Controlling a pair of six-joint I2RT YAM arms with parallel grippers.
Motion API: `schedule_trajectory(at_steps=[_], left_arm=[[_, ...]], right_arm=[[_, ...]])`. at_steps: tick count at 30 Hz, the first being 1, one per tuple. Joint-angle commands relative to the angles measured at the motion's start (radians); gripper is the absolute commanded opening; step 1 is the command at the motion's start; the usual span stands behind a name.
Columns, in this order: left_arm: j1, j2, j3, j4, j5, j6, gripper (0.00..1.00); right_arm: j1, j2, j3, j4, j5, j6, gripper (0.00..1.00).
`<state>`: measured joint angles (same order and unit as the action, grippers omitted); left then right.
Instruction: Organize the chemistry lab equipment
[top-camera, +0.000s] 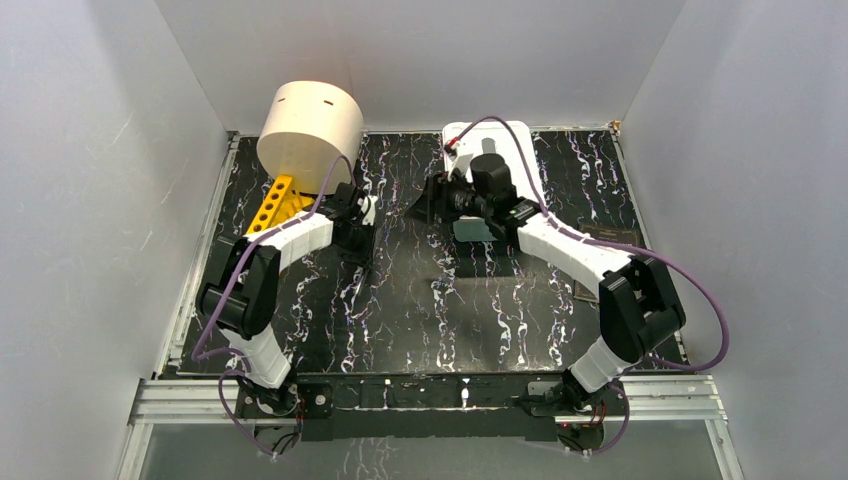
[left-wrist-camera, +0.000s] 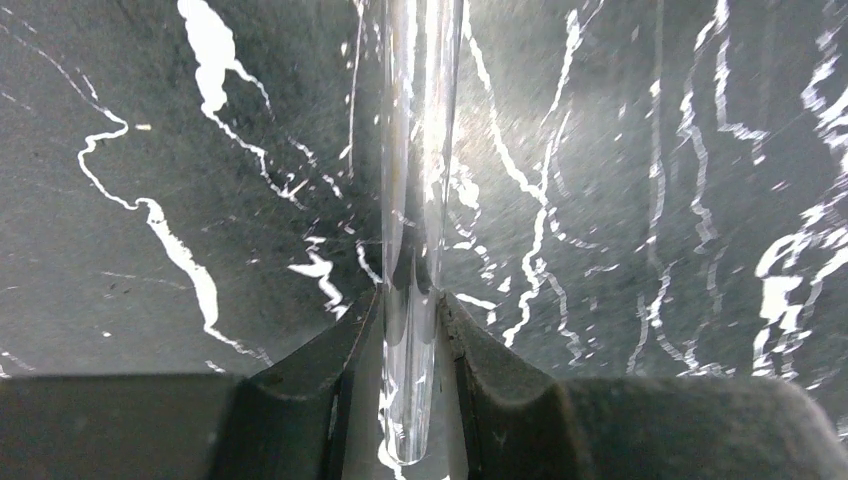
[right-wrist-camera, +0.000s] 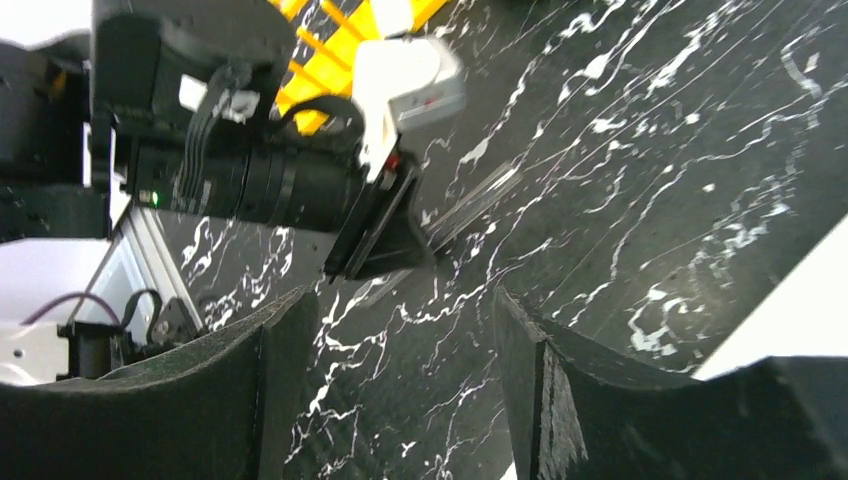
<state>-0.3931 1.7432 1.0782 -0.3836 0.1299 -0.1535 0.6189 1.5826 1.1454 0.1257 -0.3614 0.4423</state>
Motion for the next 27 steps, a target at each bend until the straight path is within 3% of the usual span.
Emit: schedule_trajectory(at_steps=[1,14,27], left_arm=[[-0.006,-0.065,-0.007,0.097,0.034,-0.166,0.17],[-0.001,-0.132,0.002,0.18,-0.005,-0.392,0.17],[0.018,-0.105,0.039,0.224,0.07,-0.458,0.2]], right_arm=[[0.048,-0.041,-0.029,0.009,0.036,-0.042,0.74],[0.086,0.0,-0.078,0.033,0.031,-0.004,0.8],[0.096,0.099,-0.091,0.099,-0.028,0.044,0.8]])
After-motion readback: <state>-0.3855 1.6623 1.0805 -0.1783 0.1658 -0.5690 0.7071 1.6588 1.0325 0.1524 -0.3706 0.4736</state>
